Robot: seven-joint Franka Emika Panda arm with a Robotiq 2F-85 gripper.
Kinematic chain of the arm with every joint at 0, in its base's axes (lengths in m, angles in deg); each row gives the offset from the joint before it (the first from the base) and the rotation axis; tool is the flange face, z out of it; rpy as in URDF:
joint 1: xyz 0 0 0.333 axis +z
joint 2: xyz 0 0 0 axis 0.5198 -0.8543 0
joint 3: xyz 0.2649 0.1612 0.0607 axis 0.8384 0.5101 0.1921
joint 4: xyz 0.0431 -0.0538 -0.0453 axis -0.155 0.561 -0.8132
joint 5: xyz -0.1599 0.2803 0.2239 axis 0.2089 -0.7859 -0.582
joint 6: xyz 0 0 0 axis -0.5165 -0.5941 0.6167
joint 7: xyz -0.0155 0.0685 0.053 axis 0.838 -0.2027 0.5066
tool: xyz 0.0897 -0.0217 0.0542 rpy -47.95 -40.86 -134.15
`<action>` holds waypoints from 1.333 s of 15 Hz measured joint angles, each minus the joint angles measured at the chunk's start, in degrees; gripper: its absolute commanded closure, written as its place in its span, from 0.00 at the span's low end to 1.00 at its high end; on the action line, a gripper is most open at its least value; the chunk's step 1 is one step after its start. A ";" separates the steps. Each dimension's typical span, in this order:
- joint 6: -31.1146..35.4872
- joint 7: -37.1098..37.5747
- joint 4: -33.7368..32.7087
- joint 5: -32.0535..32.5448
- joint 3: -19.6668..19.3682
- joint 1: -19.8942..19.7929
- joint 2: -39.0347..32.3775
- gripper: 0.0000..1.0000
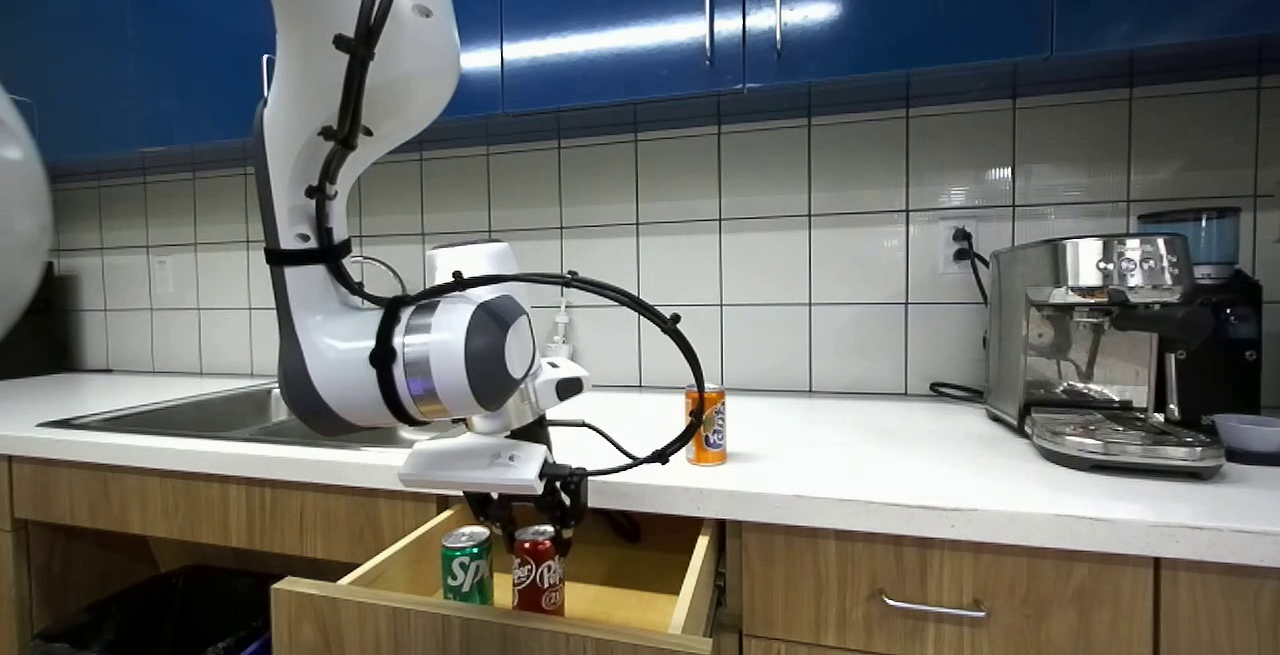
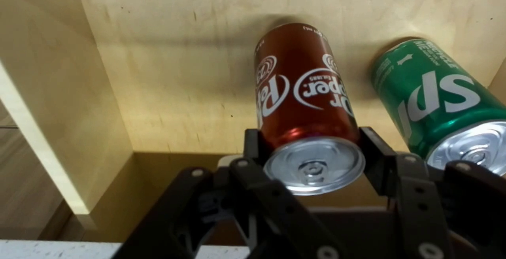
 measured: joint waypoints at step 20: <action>0.47 0.54 -1.45 -0.02 -2.49 2.97 -0.04 0.00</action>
